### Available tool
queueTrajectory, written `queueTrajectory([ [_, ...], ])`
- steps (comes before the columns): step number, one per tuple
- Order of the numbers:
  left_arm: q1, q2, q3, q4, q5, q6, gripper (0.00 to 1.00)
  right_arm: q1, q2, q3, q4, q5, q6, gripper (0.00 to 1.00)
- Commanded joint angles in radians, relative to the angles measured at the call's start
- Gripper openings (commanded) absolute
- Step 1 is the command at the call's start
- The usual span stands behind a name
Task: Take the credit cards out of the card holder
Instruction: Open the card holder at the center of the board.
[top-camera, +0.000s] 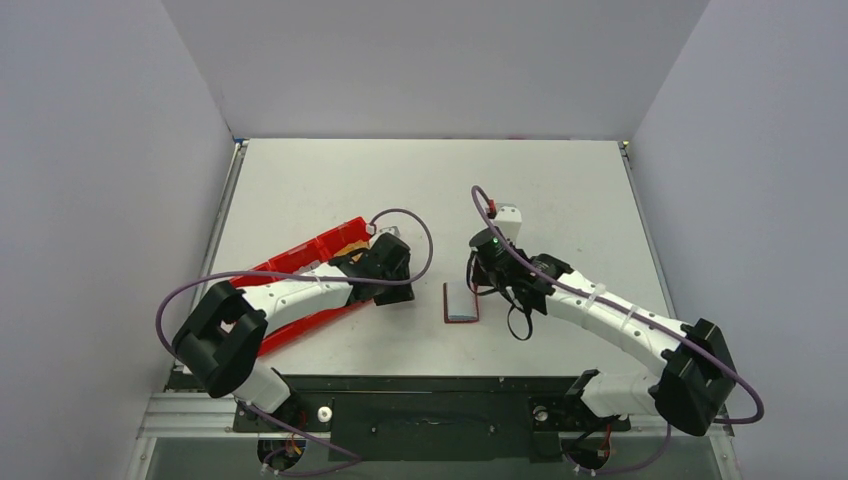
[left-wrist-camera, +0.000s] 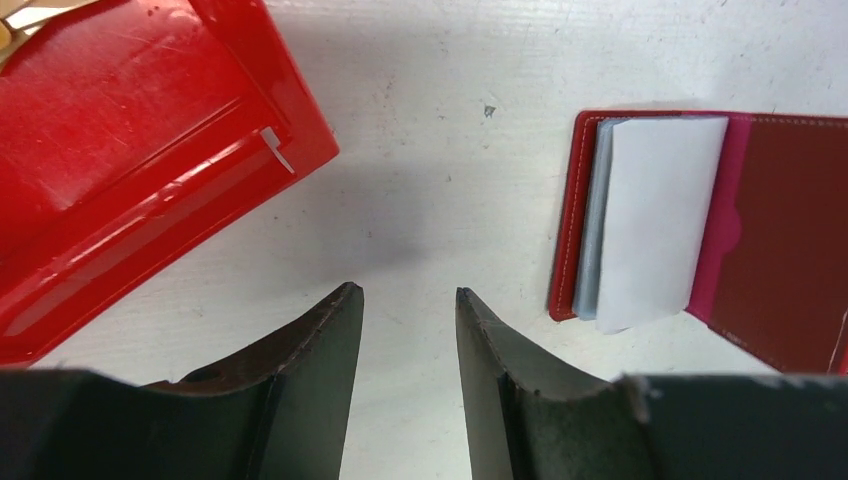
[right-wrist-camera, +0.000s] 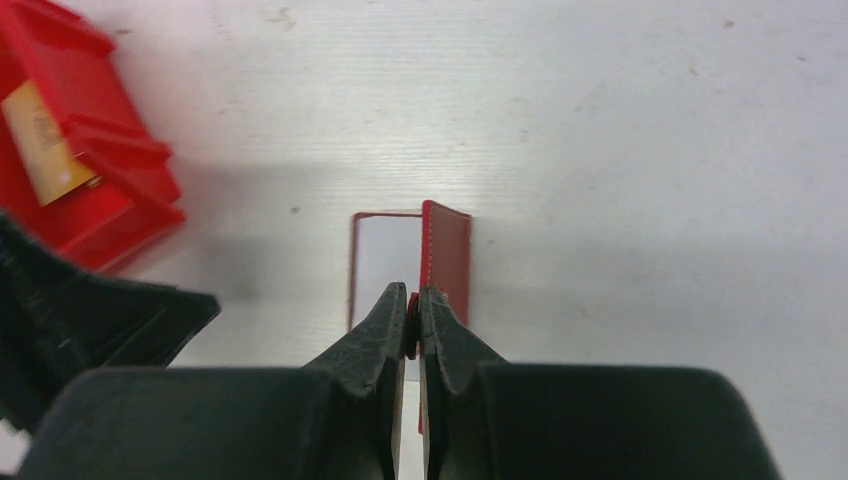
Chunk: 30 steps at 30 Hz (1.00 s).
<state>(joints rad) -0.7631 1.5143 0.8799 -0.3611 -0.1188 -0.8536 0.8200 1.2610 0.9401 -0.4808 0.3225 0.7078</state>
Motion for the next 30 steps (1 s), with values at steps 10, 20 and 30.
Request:
queueTrajectory([
  [10, -0.031, 0.039, 0.064, 0.04, 0.026, 0.006, 0.37, -0.191, 0.184, -0.126, -0.064, 0.092, 0.124, 0.0],
  [20, -0.045, 0.115, 0.124, 0.046, 0.053, 0.011, 0.37, -0.168, 0.367, -0.102, 0.147, 0.0, 0.077, 0.0],
  [30, -0.045, 0.166, 0.181, 0.054, 0.076, 0.012, 0.37, -0.173, 0.406, -0.093, 0.32, -0.182, 0.037, 0.0],
])
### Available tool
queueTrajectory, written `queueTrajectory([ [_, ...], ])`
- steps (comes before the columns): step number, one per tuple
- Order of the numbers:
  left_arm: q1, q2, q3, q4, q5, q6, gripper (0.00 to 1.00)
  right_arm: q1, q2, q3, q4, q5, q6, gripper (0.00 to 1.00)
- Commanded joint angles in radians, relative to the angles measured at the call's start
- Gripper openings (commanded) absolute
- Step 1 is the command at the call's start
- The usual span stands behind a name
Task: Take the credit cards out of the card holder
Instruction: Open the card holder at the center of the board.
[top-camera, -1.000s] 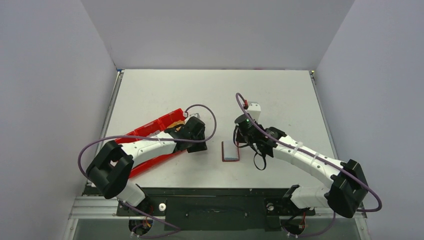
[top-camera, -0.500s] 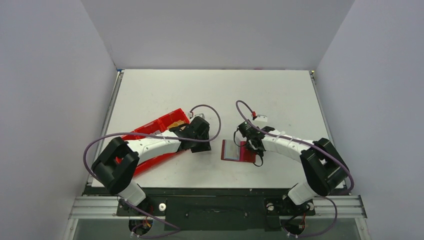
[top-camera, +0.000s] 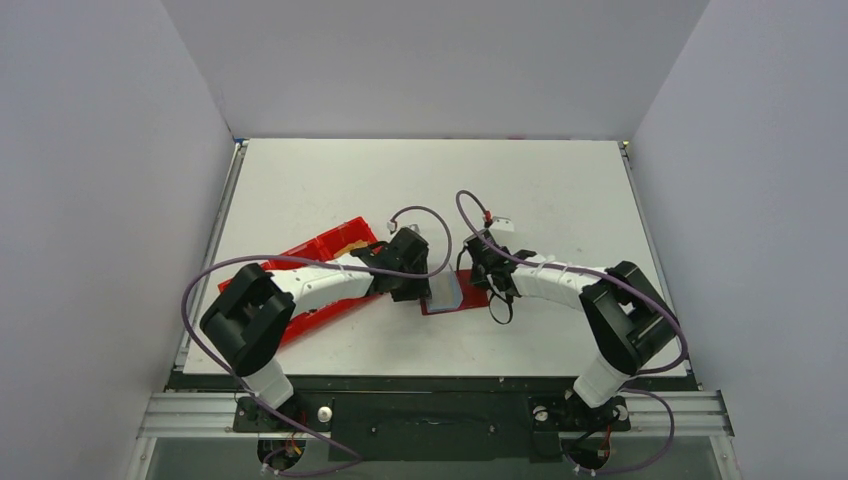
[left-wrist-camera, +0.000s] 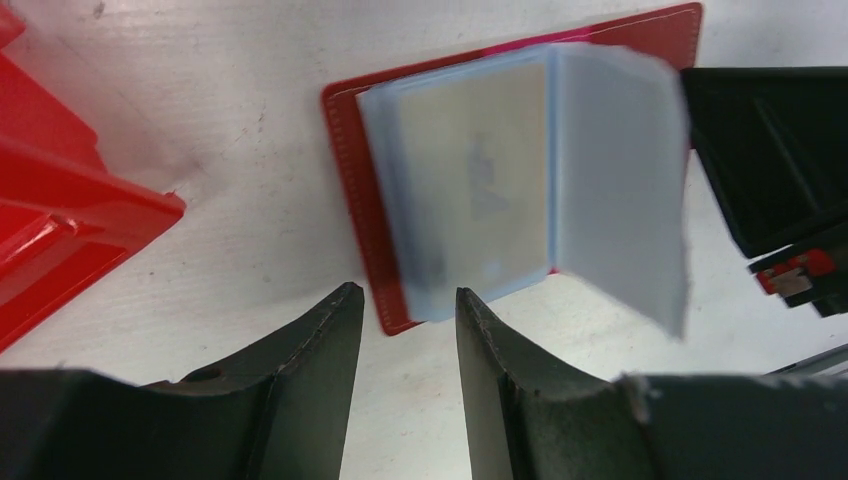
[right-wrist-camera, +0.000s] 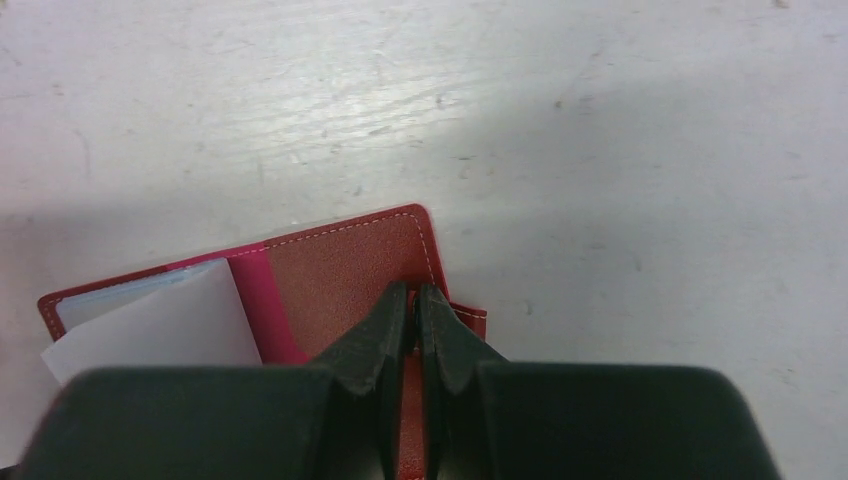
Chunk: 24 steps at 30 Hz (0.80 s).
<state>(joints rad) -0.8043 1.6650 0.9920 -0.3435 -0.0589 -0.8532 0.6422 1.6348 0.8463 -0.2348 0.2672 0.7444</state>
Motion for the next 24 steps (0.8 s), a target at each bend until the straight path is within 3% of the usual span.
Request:
queueTrajectory([
  [1, -0.003, 0.018, 0.077, 0.036, 0.016, 0.013, 0.37, 0.002, 0.021, 0.003, 0.067, -0.127, 0.003, 0.0],
  [3, -0.004, 0.023, 0.088, 0.035, 0.016, 0.014, 0.37, -0.002, -0.003, 0.007, 0.046, -0.122, 0.006, 0.0],
  [11, -0.001, 0.079, 0.149, 0.042, 0.032, 0.029, 0.37, -0.006, -0.167, 0.04, -0.08, -0.07, 0.018, 0.31],
  [24, -0.029, 0.249, 0.309, 0.083, 0.123, 0.047, 0.36, -0.018, -0.389, 0.033, -0.223, 0.035, 0.032, 0.35],
])
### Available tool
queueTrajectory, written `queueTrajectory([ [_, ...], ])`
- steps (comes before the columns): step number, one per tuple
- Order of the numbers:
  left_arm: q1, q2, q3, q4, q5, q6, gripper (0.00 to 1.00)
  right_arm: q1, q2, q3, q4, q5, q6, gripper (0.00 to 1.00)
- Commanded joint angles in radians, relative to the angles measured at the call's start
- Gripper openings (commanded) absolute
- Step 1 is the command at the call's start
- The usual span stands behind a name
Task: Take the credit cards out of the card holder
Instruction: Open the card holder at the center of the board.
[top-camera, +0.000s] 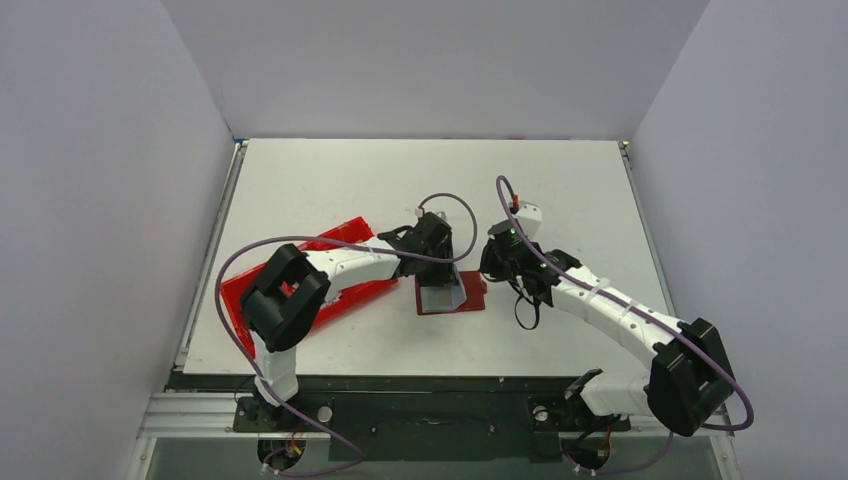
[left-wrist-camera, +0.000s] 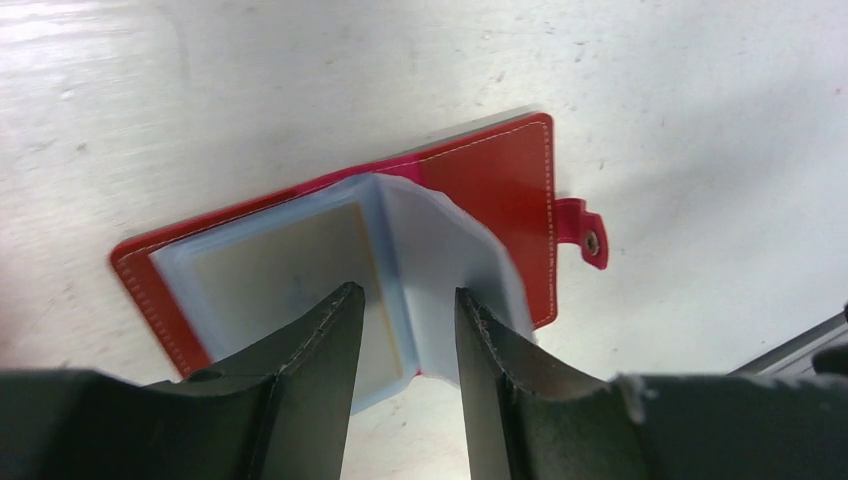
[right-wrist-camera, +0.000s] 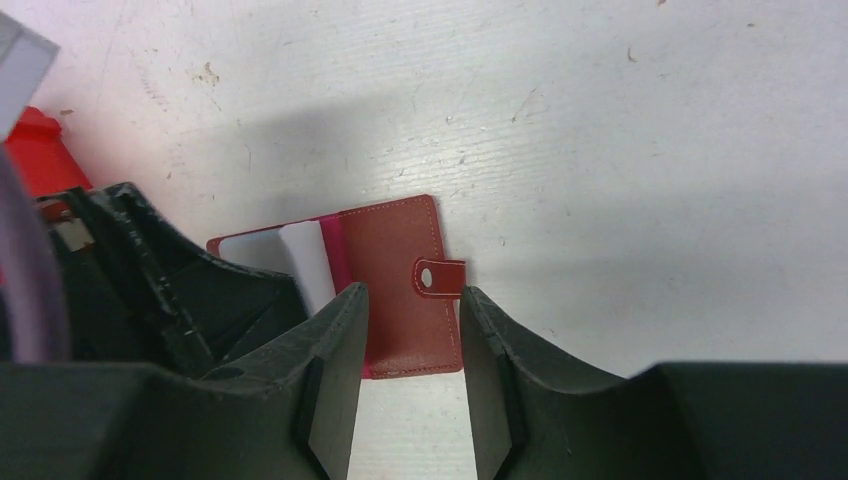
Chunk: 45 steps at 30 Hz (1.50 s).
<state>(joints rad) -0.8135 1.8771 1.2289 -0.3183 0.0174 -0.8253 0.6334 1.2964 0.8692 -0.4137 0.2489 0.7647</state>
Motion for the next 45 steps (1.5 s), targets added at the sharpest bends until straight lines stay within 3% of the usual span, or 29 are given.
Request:
queueTrajectory([
  [1, -0.023, 0.055, 0.087, 0.064, 0.053, 0.018, 0.36, -0.011, -0.063, 0.005, -0.048, 0.057, 0.013, 0.35],
  [14, -0.046, 0.139, 0.131, 0.074, 0.096, 0.004, 0.34, -0.013, -0.066, -0.012, -0.052, 0.028, 0.017, 0.33],
  [25, 0.009, -0.09, 0.065, 0.0, 0.013, 0.03, 0.34, 0.016, -0.035, 0.026, -0.024, -0.04, -0.003, 0.33],
  [33, 0.107, -0.276, -0.151, -0.033, -0.048, 0.031, 0.36, 0.154, 0.084, 0.117, 0.003, -0.02, 0.005, 0.35],
  [38, 0.138, -0.347, -0.229, -0.035, -0.052, 0.029, 0.36, 0.194, 0.223, 0.178, 0.012, -0.041, 0.003, 0.4],
  [45, 0.15, -0.391, -0.287, -0.031, -0.054, 0.016, 0.36, 0.195, 0.368, 0.234, 0.042, -0.098, -0.018, 0.56],
])
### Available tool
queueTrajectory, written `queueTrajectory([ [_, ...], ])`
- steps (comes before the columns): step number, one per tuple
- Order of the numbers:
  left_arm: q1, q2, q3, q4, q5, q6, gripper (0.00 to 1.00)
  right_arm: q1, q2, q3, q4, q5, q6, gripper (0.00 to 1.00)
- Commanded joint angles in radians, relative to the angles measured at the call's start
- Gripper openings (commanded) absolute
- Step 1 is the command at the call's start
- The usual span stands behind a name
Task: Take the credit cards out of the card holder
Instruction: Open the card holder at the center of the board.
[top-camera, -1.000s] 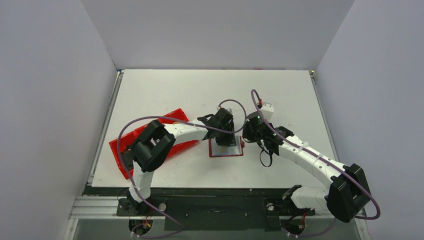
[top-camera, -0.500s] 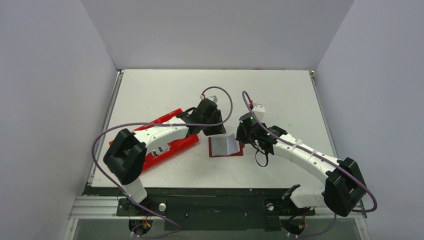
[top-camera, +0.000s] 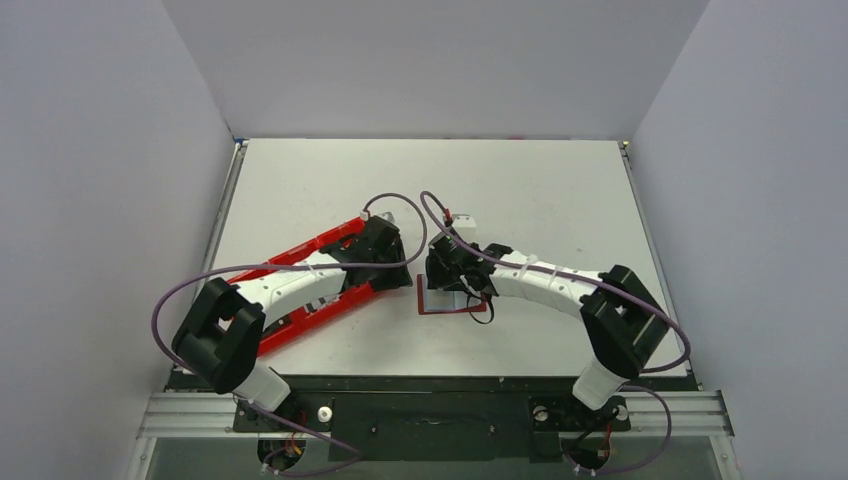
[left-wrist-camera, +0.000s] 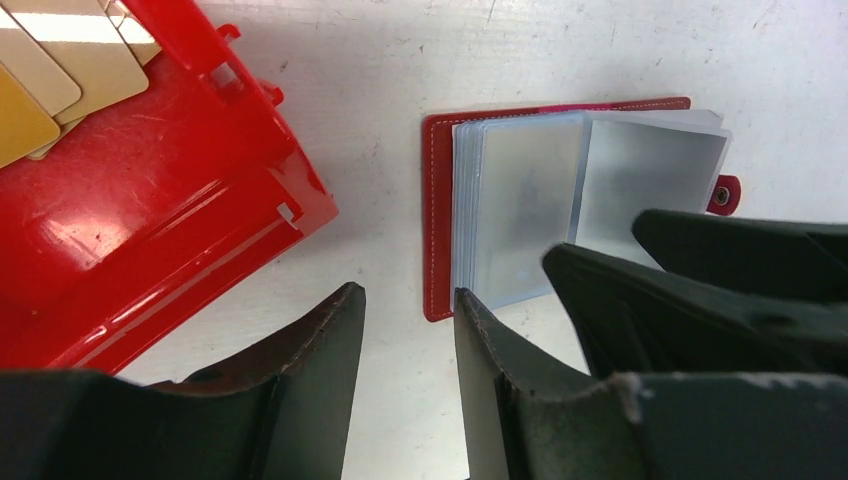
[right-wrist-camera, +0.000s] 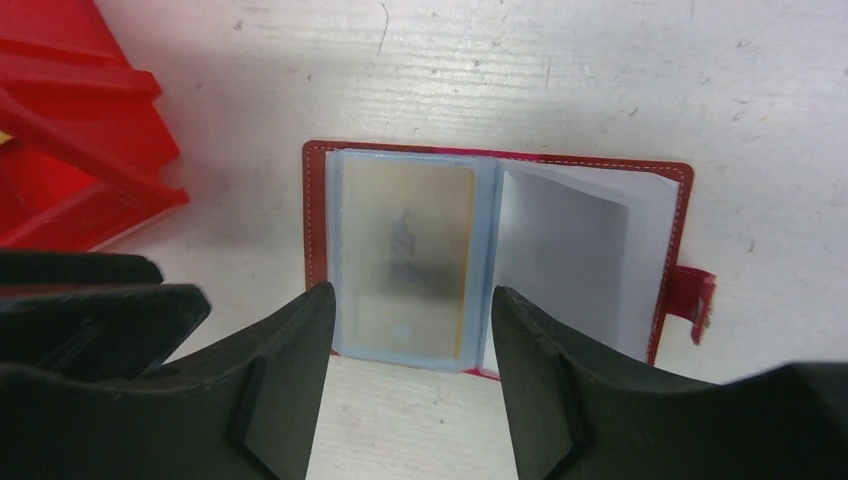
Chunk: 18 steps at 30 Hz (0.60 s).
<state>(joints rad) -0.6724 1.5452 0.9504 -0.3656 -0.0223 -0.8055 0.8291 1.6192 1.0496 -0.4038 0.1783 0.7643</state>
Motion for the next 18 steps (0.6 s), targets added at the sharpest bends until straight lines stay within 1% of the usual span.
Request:
queueTrajectory([
  [1, 0.009, -0.06, -0.012, 0.017, -0.014, -0.005, 0.36, -0.001, 0.063, 0.057, 0.033, -0.034, -0.018, 0.57],
  [14, 0.015, -0.053, -0.03, 0.027, -0.003, -0.013, 0.36, 0.009, 0.138, 0.03, 0.066, -0.051, -0.018, 0.6],
  [18, 0.015, -0.047, -0.031, 0.027, -0.002, -0.013, 0.36, 0.028, 0.138, 0.047, 0.045, -0.004, -0.027, 0.65],
])
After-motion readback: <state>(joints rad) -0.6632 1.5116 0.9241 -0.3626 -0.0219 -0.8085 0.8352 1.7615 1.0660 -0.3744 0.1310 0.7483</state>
